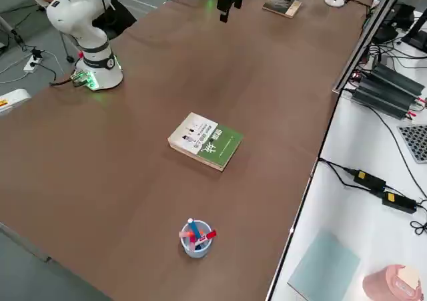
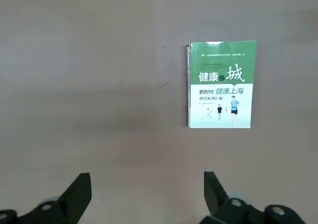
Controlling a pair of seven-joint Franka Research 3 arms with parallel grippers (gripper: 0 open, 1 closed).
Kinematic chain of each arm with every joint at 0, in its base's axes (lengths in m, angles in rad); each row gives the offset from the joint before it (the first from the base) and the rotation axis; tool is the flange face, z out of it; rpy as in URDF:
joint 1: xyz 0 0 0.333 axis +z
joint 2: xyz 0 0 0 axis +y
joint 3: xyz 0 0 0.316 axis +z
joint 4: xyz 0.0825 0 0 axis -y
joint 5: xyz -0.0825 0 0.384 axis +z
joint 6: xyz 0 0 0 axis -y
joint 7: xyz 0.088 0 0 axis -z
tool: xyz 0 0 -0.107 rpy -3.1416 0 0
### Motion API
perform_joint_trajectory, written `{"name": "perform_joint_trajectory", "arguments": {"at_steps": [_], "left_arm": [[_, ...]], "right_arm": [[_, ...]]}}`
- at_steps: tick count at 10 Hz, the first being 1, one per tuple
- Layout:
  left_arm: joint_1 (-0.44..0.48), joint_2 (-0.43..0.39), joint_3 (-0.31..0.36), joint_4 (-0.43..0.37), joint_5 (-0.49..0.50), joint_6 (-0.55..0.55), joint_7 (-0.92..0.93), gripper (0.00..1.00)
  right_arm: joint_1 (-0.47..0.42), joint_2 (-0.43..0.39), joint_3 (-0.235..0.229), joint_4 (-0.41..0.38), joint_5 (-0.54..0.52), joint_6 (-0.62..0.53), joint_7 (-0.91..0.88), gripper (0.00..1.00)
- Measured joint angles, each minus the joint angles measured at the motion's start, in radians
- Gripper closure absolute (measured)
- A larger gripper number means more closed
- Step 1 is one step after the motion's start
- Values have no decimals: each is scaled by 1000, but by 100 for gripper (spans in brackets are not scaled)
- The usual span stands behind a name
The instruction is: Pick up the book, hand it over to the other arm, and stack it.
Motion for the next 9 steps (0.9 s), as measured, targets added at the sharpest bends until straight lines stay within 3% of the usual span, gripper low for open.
{"name": "perform_joint_trajectory", "arguments": {"at_steps": [1,3,8,9], "left_arm": [[0,1,0,0,0,0,0,51],[0,1,0,1,0,0,0,64],[0,1,0,4,0,-22,-1,75],[1,1,0,6,-1,-37,-2,81]], "right_arm": [[0,0,0,0,0,0,0,0],[0,0,0,0,0,0,0,0],[0,0,0,0,0,-1,-1,0],[0,0,0,0,0,-1,-1,0]]}}
